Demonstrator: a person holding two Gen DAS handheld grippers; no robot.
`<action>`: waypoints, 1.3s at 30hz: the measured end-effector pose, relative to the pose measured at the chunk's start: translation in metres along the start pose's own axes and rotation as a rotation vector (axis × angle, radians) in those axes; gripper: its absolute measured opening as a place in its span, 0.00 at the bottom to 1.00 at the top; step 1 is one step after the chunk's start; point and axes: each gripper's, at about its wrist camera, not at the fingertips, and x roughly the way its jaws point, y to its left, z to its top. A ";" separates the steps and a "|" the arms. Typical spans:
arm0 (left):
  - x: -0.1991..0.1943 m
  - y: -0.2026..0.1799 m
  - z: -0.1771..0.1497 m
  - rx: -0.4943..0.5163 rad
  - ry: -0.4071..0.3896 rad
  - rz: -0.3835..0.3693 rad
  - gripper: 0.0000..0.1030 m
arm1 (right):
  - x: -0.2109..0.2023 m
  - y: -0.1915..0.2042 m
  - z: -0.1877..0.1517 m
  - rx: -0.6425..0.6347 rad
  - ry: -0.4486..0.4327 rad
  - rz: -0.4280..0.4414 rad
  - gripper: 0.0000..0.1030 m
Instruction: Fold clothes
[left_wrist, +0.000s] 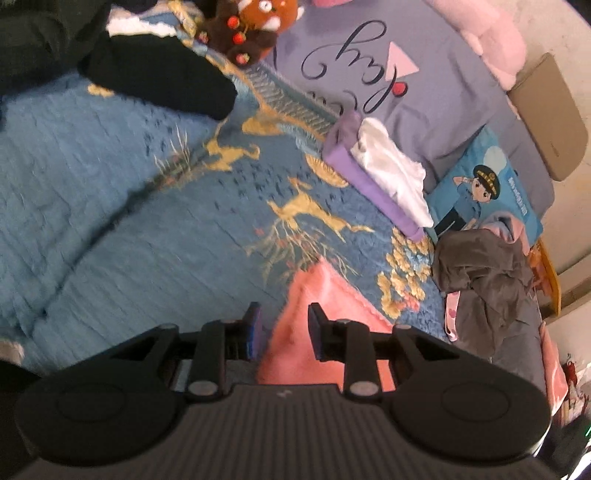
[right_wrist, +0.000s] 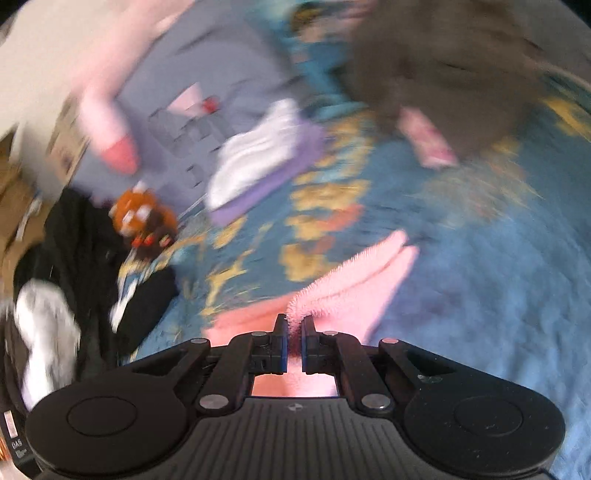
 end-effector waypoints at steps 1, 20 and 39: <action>-0.001 0.004 0.000 0.003 -0.002 -0.010 0.29 | 0.009 0.015 0.000 -0.043 0.021 0.016 0.06; 0.022 0.034 0.002 -0.049 0.046 0.025 0.42 | 0.098 0.129 -0.083 -0.447 0.336 0.061 0.08; 0.027 0.023 -0.005 -0.005 0.074 -0.020 0.44 | 0.031 0.053 -0.051 -0.417 0.202 -0.053 0.31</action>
